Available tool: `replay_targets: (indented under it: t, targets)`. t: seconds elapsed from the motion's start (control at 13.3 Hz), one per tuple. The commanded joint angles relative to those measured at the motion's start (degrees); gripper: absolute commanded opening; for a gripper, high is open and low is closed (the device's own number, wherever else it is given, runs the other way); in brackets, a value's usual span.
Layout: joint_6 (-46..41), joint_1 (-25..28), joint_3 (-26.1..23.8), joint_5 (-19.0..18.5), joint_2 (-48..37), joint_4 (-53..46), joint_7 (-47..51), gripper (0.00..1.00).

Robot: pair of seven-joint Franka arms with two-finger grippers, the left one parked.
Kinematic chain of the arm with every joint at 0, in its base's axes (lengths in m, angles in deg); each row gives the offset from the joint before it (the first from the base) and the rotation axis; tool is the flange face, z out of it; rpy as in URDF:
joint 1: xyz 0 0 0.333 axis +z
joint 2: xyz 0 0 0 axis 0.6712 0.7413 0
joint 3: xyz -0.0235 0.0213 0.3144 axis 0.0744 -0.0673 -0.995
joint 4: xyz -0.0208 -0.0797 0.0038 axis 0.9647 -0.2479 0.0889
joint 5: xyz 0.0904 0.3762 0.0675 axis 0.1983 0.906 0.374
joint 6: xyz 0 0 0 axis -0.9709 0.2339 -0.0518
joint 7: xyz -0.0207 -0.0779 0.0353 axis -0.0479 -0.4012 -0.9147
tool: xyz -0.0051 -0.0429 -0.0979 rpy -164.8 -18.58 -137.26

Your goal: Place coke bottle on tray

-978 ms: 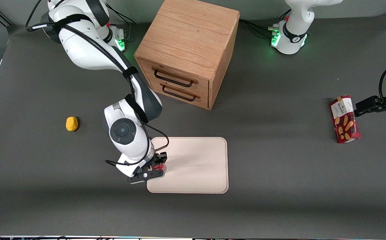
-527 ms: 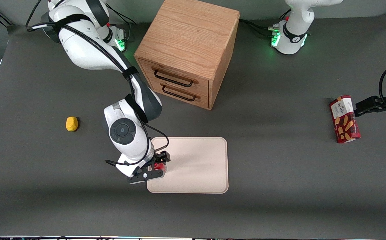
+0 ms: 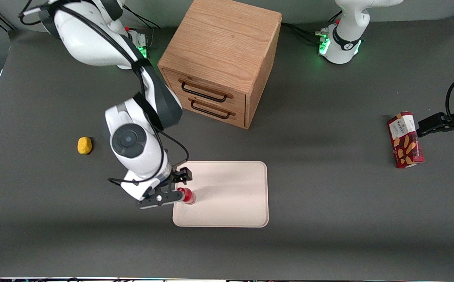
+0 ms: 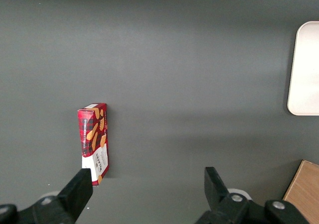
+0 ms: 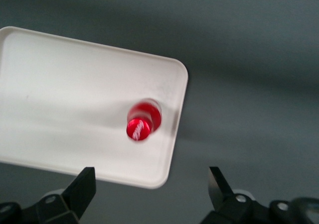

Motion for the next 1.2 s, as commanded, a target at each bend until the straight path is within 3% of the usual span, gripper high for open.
replay_targets:
  t: [0.0,0.53,0.83,1.13]
  targets:
    - [-7.25,0.3,-0.22,-0.99,-6.69,1.35,1.91,1.0]
    - [-19.76,-0.14,-0.04,-0.64,-17.08,1.26,1.12,1.0]
    - [-19.59,-6.62,-0.48,0.07,-22.07,6.94,-0.54,1.0]
    - [-17.58,-15.59,-0.57,3.84,-29.1,15.74,-8.79,1.0]
